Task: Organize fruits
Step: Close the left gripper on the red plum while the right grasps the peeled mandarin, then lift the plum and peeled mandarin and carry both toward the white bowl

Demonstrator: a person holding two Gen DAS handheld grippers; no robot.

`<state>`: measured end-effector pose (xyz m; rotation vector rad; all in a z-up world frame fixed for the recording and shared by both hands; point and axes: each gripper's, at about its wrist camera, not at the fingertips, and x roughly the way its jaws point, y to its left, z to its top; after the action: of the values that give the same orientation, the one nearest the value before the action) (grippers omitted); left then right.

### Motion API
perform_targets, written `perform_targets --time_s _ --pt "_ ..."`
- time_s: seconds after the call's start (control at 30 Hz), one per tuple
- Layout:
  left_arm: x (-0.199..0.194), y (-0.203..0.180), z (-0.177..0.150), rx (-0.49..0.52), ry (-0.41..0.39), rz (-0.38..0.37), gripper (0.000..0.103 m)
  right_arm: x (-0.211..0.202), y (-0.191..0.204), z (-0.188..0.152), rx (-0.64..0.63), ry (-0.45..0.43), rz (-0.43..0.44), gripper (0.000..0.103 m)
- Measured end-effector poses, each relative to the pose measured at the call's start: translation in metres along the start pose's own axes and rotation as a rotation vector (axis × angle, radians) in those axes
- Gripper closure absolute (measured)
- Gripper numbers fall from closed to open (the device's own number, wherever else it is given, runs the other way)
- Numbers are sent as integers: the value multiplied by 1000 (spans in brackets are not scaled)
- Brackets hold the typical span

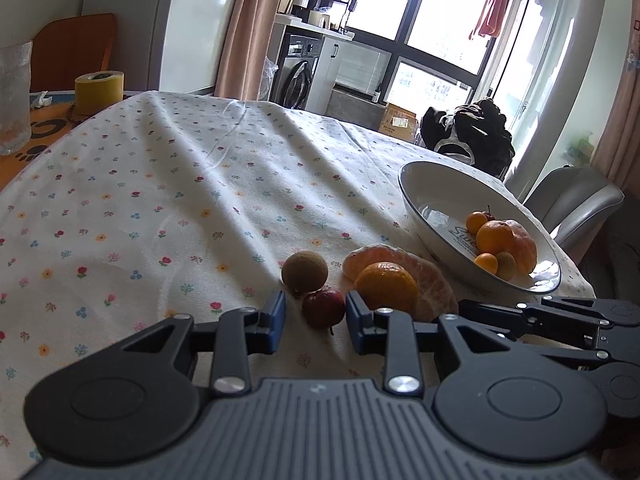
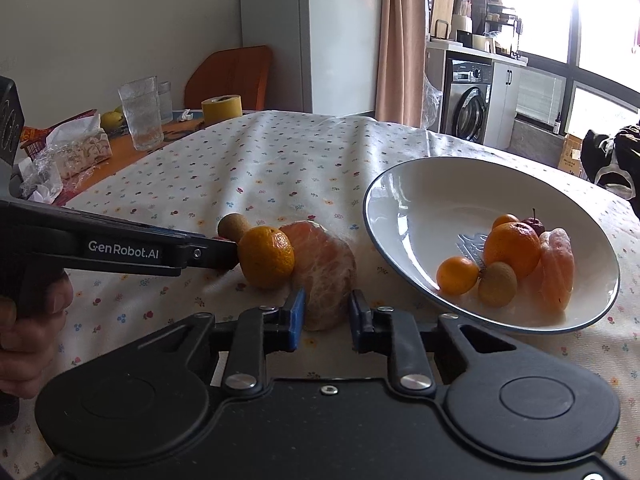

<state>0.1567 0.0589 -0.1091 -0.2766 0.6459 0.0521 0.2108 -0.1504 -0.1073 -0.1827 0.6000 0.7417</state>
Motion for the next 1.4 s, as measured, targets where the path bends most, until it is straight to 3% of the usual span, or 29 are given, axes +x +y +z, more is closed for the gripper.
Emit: perform_targets --time_s 0.07,0.37,0.87,0.93,1.17,1.4 --pt "0 0 0 4 -2 -10 82 -2 -2 0 17 9 15 84" --pt "-15 5 0 -4 -32 1 82 8 2 2 16 13 9 66" --pt "-31 36 4 -92 -69 5 82 35 31 13 -139 2 -70 42" --pt "-34 42 4 -100 -78 12 82 37 32 15 -140 4 -66 42" --pt "-38 48 0 -115 -74 22 82 34 35 12 -153 -8 -102 63" --pt "-45 49 -1 -114 -84 31 82 29 37 13 -155 -19 -103 69"
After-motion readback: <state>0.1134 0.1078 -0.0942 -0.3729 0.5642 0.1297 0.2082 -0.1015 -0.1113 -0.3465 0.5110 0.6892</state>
